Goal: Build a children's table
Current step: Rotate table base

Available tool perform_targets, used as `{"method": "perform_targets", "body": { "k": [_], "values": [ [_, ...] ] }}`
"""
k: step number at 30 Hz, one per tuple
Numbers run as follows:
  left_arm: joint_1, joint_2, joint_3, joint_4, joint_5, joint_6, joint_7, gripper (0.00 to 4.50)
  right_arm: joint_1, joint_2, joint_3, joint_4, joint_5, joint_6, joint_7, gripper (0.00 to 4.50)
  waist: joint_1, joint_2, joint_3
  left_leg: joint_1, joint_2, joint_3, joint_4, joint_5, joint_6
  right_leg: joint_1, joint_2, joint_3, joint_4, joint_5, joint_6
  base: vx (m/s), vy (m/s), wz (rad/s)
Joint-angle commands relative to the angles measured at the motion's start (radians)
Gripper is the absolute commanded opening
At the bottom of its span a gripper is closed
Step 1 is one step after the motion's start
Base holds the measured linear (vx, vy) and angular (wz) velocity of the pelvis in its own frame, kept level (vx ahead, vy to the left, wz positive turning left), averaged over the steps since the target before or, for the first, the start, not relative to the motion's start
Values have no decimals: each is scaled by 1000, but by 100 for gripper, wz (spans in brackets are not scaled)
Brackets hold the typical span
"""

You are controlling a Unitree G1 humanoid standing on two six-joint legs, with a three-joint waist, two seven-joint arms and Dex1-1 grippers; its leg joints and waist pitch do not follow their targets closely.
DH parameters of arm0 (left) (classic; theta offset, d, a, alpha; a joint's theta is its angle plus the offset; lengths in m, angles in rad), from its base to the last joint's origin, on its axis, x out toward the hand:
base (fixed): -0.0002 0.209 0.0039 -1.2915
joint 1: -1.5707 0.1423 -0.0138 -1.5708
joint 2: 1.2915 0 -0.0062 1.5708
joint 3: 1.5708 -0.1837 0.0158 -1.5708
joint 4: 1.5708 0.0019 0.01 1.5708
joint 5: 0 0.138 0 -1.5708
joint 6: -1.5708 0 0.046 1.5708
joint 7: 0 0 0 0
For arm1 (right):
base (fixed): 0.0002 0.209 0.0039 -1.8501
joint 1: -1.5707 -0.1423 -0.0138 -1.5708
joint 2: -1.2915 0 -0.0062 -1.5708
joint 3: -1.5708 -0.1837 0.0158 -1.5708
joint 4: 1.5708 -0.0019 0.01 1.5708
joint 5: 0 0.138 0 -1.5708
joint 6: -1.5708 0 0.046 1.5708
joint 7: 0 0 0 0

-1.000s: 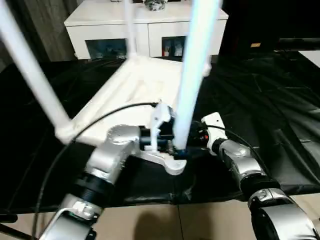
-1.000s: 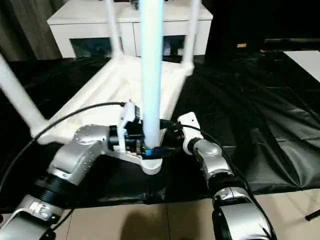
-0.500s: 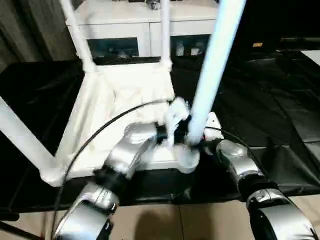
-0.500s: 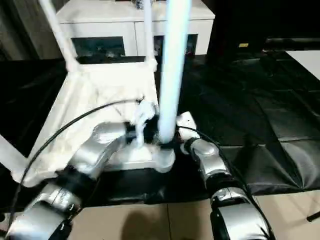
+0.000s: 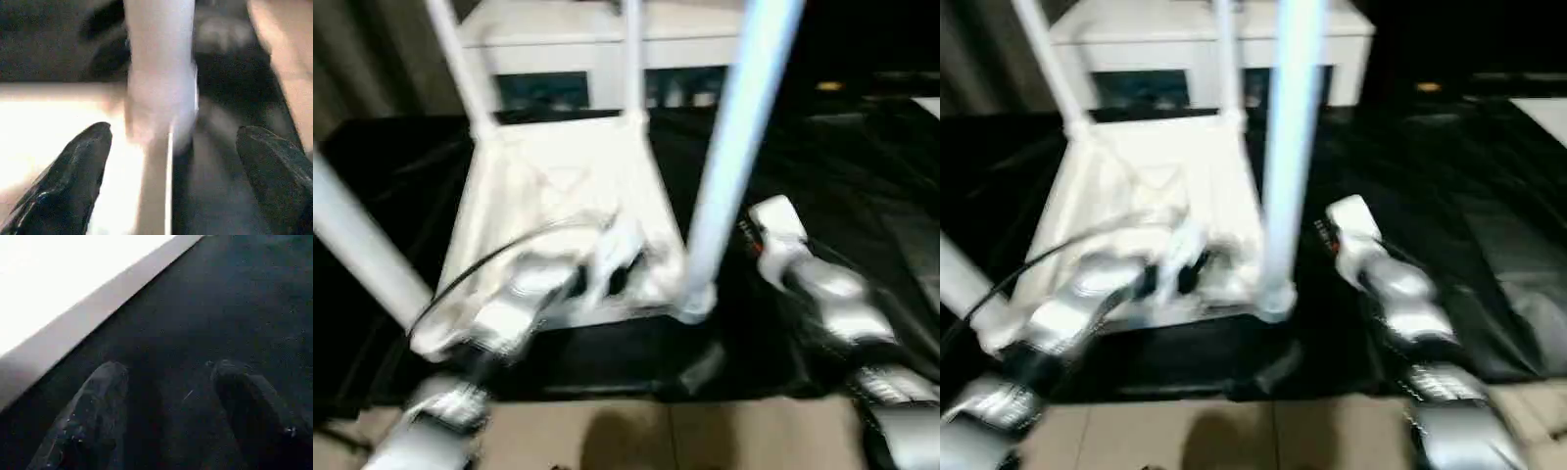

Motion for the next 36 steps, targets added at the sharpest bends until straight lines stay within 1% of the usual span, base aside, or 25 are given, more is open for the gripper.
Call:
{"method": "perform_targets", "body": {
  "k": [1,2,3,4,5,6,7,9,11,12,13,14,15,16,18,19,21,23,24,28,29,30,31,33,36],
  "values": [
    [-10,5,-9,29,43,-29,12,449,44,-54,47,-125,16,45,153,319,-1,-2,-60,38,53,-22,-90,-336,45,34,-22,18,-69,-183,-257,0,0,0],
    [-10,5,-9,29,43,-29,12,420,44,-54,47,-125,16,45,153,319,6,-9,-60,43,54,-21,-92,-356,33,30,-20,21,-75,-197,-244,0,0,0],
    [-16,3,-3,54,59,-50,34,420,60,-75,55,-161,28,62,186,319,5,-9,-60,36,52,-24,-94,-353,28,35,-23,21,-73,-200,-242,0,0,0],
    [-22,2,2,78,70,-66,48,413,73,-95,63,-193,38,77,216,319,6,-3,-61,37,52,-25,-94,-351,22,34,-25,21,-71,-197,-242,0,0,0],
    [-25,3,3,87,78,-73,52,410,86,-113,69,-226,46,91,243,319,5,0,-61,36,52,-27,-94,-353,20,35,-27,22,-72,-192,-237,0,0,0],
    [-28,2,5,95,79,-74,57,387,93,-122,72,-245,52,99,256,319,4,-3,-62,35,52,-27,-93,-344,23,36,-27,22,-72,-175,-237,0,0,0],
    [-35,0,8,104,76,-73,63,387,105,-135,74,-282,61,112,275,319,3,-5,-61,33,51,-26,-94,-340,28,37,-25,22,-74,-169,-236,0,0,0],
    [-42,-2,10,108,68,-68,67,369,117,-146,76,-319,69,125,291,319,4,-5,-64,32,51,-26,-91,-320,37,37,-27,22,-70,-148,-244,0,0,0],
    [-62,-20,21,131,47,-42,51,348,147,-168,80,-413,91,182,337,319,6,-4,-62,32,51,-25,-91,-310,48,39,-27,22,-72,-139,-249,0,0,0],
    [-73,-31,27,149,39,-29,36,348,156,-176,84,-444,91,207,352,319,6,-3,-64,31,50,-25,-90,-297,54,39,-26,20,-70,-125,-255,0,0,0],
    [-78,-36,30,160,36,-26,29,330,159,-180,87,-455,89,218,356,319,7,-4,-63,31,50,-25,-89,-294,56,39,-27,20,-71,-127,-255,0,0,0],
    [-84,-40,28,169,33,-16,16,330,162,-186,92,-466,87,235,364,319,9,3,-64,32,51,-26,-90,-300,53,38,-28,20,-70,-136,-260,0,0,0],
    [-87,-42,27,174,31,-10,8,321,163,-189,96,-472,87,245,368,319,7,-1,-63,32,51,-25,-91,-307,52,37,-27,20,-74,-144,-260,0,0,0],
    [-89,-42,23,175,31,3,-4,313,166,-193,99,-480,88,254,372,319,6,-2,-63,31,51,-26,-91,-311,47,38,-29,20,-72,-150,-261,0,0,0],
    [-90,-33,6,174,41,30,-27,290,173,-201,101,-506,92,271,370,319,4,2,-62,32,51,-27,-92,-326,41,37,-30,21,-75,-175,-257,0,0,0],
    [-87,-27,-2,167,44,44,-35,285,175,-203,100,-519,96,284,369,319,4,0,-61,33,51,-26,-92,-328,39,37,-29,21,-77,-180,-255,0,0,0],
    [-79,-21,-6,153,40,69,-45,261,175,-203,96,-534,101,306,365,319,4,1,-61,33,52,-27,-93,-324,39,37,-29,21,-75,-181,-252,0,0,0],
    [-74,-20,-3,145,40,75,-48,250,176,-204,94,-554,108,334,360,319,4,4,-61,33,52,-27,-93,-318,38,36,-29,21,-75,-177,-253,0,0,0],
    [-74,-20,-3,145,40,75,-48,234,176,-204,94,-554,108,334,360,319,4,4,-61,33,52,-28,-93,-320,37,36,-30,21,-75,-176,-252,0,0,0],
    [-77,-20,5,156,50,73,-35,214,177,-198,90,-581,113,364,358,319,4,4,-61,34,52,-28,-93,-324,32,36,-30,22,-76,-179,-250,0,0,0],
    [-80,-18,13,159,53,89,-26,190,179,-196,92,-599,117,381,358,319,4,2,-61,33,52,-28,-93,-319,33,36,-30,22,-75,-177,-249,0,0,0],
    [-81,-17,14,159,54,96,-25,184,180,-196,93,-602,118,384,358,319,4,4,-61,34,52,-28,-94,-317,33,36,-30,22,-75,-175,-247,0,0,0],
    [-80,-13,14,158,56,102,-25,182,180,-195,94,-607,119,389,356,319,4,3,-61,33,52,-28,-94,-316,33,36,-30,22,-75,-173,-247,0,0,0],
    [-76,-8,13,155,58,112,-28,175,177,-193,96,-603,114,387,349,319,3,5,-61,33,52,-28,-94,-318,30,35,-31,22,-76,-181,-246,0,0,0],
    [-70,-1,6,149,64,118,-34,138,175,-192,97,-602,115,389,347,319,1,4,-60,32,51,-29,-95,-328,24,35,-31,22,-78,-202,-239,0,0,0]
  ]
}}
